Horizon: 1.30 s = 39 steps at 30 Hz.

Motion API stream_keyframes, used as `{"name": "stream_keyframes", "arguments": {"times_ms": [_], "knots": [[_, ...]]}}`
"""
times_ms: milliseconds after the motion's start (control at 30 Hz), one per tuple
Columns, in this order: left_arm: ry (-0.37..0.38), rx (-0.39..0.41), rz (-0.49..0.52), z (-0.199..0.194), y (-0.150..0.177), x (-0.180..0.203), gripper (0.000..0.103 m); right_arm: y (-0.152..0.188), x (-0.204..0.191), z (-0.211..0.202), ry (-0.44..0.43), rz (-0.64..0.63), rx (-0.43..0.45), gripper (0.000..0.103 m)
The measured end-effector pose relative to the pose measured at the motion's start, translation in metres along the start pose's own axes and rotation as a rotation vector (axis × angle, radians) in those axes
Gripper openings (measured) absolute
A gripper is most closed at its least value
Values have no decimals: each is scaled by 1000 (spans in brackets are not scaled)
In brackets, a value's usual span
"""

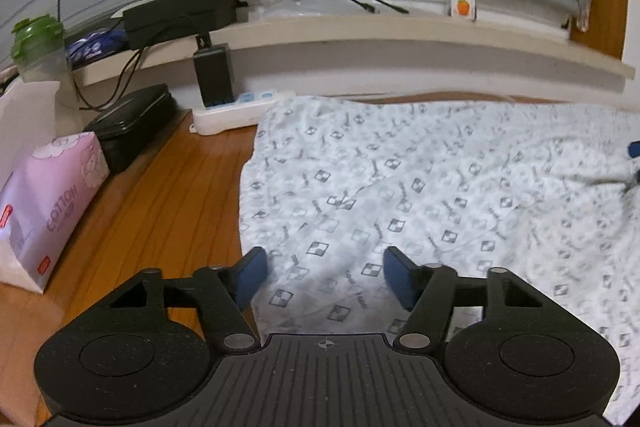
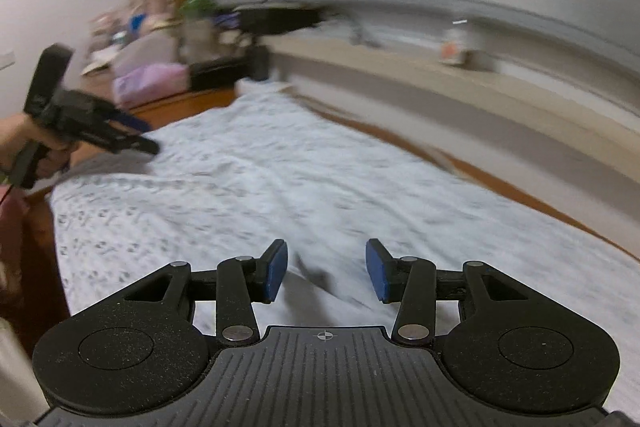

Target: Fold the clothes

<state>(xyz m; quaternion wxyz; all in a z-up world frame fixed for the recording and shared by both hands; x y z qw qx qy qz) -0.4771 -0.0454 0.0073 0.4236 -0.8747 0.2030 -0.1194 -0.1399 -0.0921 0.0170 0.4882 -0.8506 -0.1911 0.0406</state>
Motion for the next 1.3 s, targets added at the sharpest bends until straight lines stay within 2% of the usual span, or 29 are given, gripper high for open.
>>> {"name": "stream_keyframes", "arguments": {"times_ms": [100,167,200,300,433,567,667,733,800,933,1167,1300], "knots": [[-2,-1,-5,2,-1,-3,67,-2,-12,20,-8,-19,-36,40],[-9,4,-16,1,-1,-6,67,-1,-9,24,12,-8,-43,13],[-14,7,-21,-1,-2,-8,67,-1,-5,21,26,6,-33,5],[-1,21,-33,-2,-5,-9,67,0,14,9,61,67,-2,5],[18,40,-49,-3,-9,-11,68,10,20,12,54,67,-38,7],[52,25,-9,9,-10,3,66,14,18,14,52,68,-32,11],[80,8,17,20,-11,8,60,16,19,16,28,62,-33,16],[118,4,-5,24,-12,7,52,17,18,17,22,57,-26,17],[131,-1,-10,26,-12,8,52,18,19,14,22,47,-24,17],[142,-4,19,32,-14,17,51,23,20,7,73,-5,-21,17],[182,-2,76,61,-30,52,51,36,63,-6,118,78,-61,17],[226,-18,104,76,-39,78,51,47,84,-17,165,76,-65,18]]}}
Point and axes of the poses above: each gripper's, at about its wrist camera, not at the fingertips, and z roughly the way its jaws point, x to its right, y to its underside, the point moved 4 cm from there along z, roughly the way its jaws point, and after that the axes turned 9 degrees about y, right-handed, at the moved point
